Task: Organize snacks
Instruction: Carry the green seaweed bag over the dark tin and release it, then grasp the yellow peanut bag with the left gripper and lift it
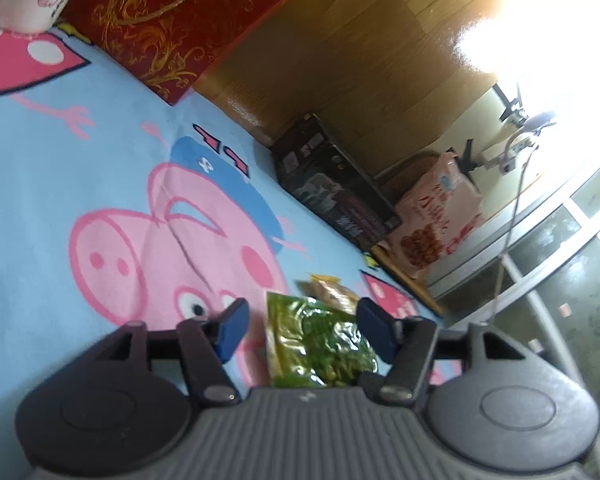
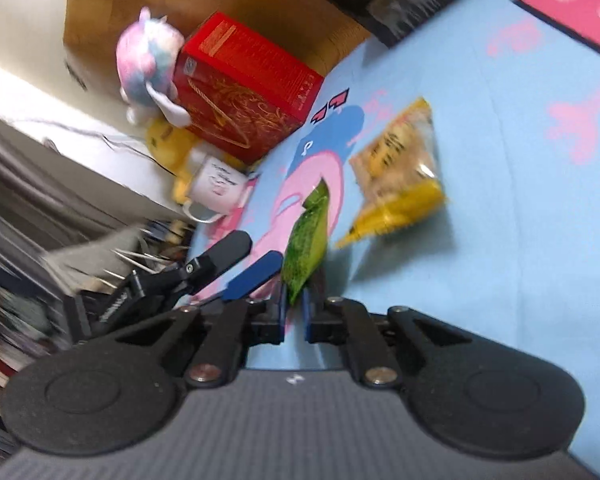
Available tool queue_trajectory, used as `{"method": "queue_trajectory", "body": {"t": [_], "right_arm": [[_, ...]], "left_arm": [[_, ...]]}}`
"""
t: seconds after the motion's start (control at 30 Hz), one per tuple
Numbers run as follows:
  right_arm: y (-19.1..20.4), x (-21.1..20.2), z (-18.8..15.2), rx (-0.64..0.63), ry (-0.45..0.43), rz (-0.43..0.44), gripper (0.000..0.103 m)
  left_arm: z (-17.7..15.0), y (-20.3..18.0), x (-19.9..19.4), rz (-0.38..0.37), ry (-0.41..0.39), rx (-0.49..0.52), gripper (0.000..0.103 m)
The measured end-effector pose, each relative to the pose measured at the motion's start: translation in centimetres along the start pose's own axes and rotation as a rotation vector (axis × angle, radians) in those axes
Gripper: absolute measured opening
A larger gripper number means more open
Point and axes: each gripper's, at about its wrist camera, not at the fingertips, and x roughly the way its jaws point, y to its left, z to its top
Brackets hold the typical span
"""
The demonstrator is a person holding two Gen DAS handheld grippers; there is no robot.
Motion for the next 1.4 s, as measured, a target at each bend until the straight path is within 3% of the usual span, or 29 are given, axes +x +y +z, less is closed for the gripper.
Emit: {"method": "queue_trajectory", "body": {"t": [0.1, 0.2, 0.37, 0.43, 0.53, 0.77, 0.97, 1.03, 1.13, 1.17, 1.3, 1.4], "right_arm": [[-1.0, -1.9, -0.1, 0.075, -0.029, 0.066, 0.010], [-1.3, -3.4, 0.2, 0.106, -0.049, 0.134, 0.010], [-1.2, -5.2, 1.3, 0.136, -0.098, 0.221, 0.010], [-1.2, -6.2, 2.0, 0.138, -0.120, 0.243, 0.010], [-1.2, -7.5, 4.0, 0.127, -0.151, 0.242, 0.010], [0.9, -9.1, 13.8, -0.024, -0.257, 0.095, 0.011], [-0.5, -6.5, 22.1, -0.098, -0.296, -0.057, 0.016], [-0.8, -5.5, 23.9, -0.172, -0.322, -0.177, 0.022], [-0.8, -4.6, 24.4, -0.301, -0.385, -0.370, 0.046], [-0.9, -4.8, 24.1, -0.326, -0.401, -0.396, 0.046], [-1.3, -7.2, 21.2, -0.344, -0.445, -0.341, 0.046], [-1.4, -8.2, 17.9, -0.330, -0.398, -0.289, 0.046]], "left_arm": [[-0.4, -0.6, -0.5, -0.046, 0.001, -0.033, 0.075], [-0.9, -2.1, 0.0, -0.087, 0.032, -0.041, 0.075], [-1.0, -5.3, 2.8, -0.124, 0.098, 0.014, 0.065], [-0.4, -6.3, 3.9, -0.173, 0.112, 0.019, 0.050], [1.6, -8.6, 5.9, -0.187, 0.120, 0.071, 0.039], [9.7, -14.0, 14.8, -0.110, 0.125, 0.234, 0.039], [14.3, -13.9, 23.3, -0.024, 0.111, 0.241, 0.040], [14.9, -13.3, 25.9, 0.027, 0.119, 0.234, 0.047], [14.9, -12.8, 27.6, 0.075, 0.119, 0.249, 0.047], [14.8, -12.6, 27.4, 0.064, 0.109, 0.245, 0.047], [14.1, -12.1, 23.6, 0.024, 0.062, 0.259, 0.047], [13.0, -11.7, 19.7, 0.003, 0.053, 0.265, 0.047]]}}
